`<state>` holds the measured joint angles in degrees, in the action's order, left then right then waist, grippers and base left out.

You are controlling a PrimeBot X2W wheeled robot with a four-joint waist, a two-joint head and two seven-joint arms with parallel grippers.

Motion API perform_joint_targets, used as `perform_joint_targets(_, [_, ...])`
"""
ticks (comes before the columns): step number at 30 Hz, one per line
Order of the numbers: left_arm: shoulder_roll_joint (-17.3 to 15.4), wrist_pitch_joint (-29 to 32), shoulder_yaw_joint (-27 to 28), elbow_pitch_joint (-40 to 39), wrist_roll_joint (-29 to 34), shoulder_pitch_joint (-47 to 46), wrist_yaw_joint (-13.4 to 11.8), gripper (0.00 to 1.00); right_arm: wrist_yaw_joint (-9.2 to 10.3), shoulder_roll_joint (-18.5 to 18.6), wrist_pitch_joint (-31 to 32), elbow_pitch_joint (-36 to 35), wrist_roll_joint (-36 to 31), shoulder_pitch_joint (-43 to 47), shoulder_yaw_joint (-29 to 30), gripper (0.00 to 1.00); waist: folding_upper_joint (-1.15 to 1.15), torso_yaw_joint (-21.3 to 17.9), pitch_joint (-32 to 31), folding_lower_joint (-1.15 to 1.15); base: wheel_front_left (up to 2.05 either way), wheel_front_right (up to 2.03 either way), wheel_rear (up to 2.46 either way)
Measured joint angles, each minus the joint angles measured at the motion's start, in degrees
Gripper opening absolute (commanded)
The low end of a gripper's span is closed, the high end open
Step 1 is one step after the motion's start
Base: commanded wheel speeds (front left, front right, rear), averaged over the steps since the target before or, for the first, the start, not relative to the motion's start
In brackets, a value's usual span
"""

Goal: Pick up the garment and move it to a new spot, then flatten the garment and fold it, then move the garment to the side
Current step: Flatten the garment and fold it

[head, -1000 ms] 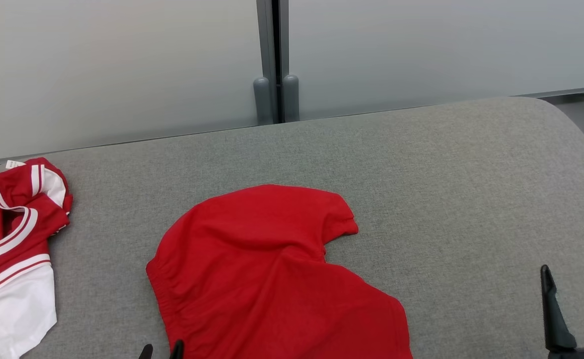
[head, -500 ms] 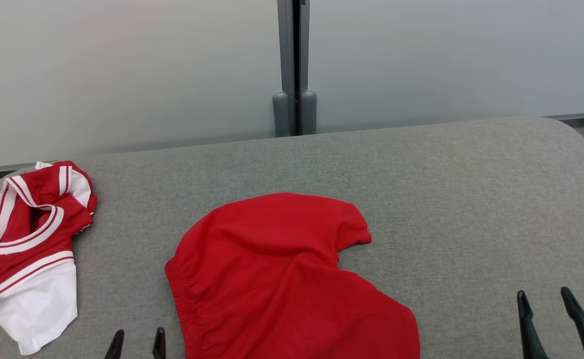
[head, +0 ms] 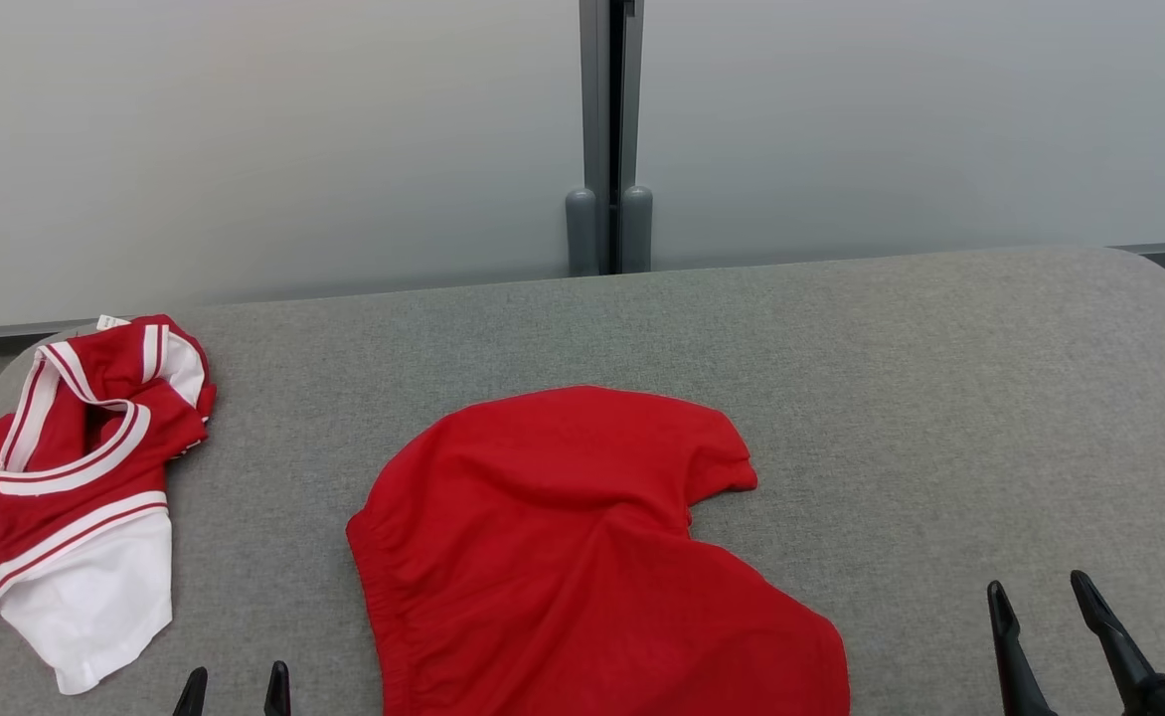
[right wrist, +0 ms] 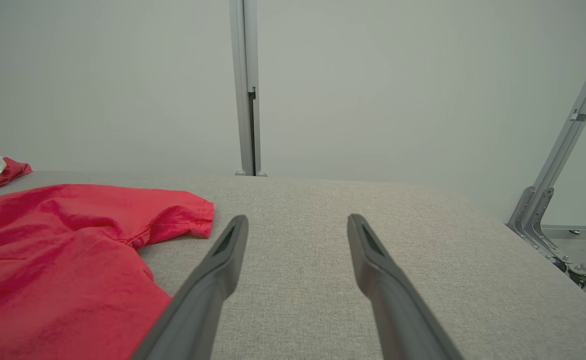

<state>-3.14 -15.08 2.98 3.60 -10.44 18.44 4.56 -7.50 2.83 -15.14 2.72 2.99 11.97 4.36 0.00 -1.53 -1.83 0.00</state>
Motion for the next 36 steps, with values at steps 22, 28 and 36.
perform_joint_targets(22, [-2.91, 9.42, -9.02, 6.91, -2.58, 2.49, 2.71, 1.0, 0.0, 9.4, 0.6, 10.83, 8.16, 2.48, -20.98, 1.0, 0.0, 0.14, 0.28, 0.0, 0.0, 0.0, 0.0])
perform_joint_targets(28, [-5.14, 14.74, -10.96, 5.35, -4.37, 2.48, 2.86, 1.0, 0.0, 10.81, 3.44, 14.91, 11.12, 0.61, -25.57, 1.0, 0.0, 0.3, 1.12, 0.0, 0.0, 0.0, 0.0])
perform_joint_targets(36, [-6.24, 17.41, -12.87, 4.89, -5.82, 2.18, 2.86, 1.0, 0.0, 10.15, 4.23, 17.63, 11.81, -2.58, -28.04, 1.0, 0.0, -0.04, 2.08, 0.0, 0.0, 0.0, 0.0])
